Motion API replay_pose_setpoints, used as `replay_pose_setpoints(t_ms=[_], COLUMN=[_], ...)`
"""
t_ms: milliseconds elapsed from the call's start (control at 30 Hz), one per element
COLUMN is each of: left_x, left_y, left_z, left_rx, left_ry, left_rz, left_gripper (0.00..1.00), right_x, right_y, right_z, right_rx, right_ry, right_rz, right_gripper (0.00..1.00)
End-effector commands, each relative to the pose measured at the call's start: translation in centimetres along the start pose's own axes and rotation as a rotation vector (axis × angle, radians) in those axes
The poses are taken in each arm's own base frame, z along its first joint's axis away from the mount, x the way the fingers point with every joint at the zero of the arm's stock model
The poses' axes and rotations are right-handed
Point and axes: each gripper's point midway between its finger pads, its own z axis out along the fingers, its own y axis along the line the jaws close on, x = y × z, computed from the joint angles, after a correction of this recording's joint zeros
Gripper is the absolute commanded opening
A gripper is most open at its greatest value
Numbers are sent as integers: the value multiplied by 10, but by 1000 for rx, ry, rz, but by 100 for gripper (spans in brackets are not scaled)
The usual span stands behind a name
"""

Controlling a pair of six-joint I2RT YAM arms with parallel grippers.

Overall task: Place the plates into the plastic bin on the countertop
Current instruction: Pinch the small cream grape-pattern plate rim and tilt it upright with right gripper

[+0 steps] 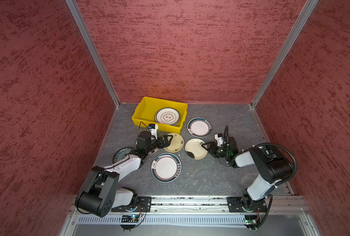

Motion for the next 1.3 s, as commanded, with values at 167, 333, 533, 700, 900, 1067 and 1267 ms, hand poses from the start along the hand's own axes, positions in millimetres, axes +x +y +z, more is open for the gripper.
replay_pose_setpoints(t_ms=[167,333,533,700,900,1067,1267], left_x=[0,1,2,2,2,-3,-2], left_y=[5,6,6,7,13,18,12], left_z=[2,3,3,4,0,-7,-3], left_rx=[-9,-9,-8,-8,-49,-89,-62], left_ry=[4,8,12,15,20,-15,3], left_rz=[-14,-19,-25,-31,-31,-3,-8], left_gripper=[99,99,99,99,99,99,99], right_x=[21,20,22,21,15,5,-3], right_y=[-35,-40,-45,-45,-48,-32,-16], right_z=[4,3,1,-1,-10,-17,-28], right_rx=[115,142,161,171,231,218,212], right_ry=[48,41,36,27,-15,-54,-91], right_rz=[75,82,96,97,111,87,57], right_gripper=[52,43,25,7,0,0,0])
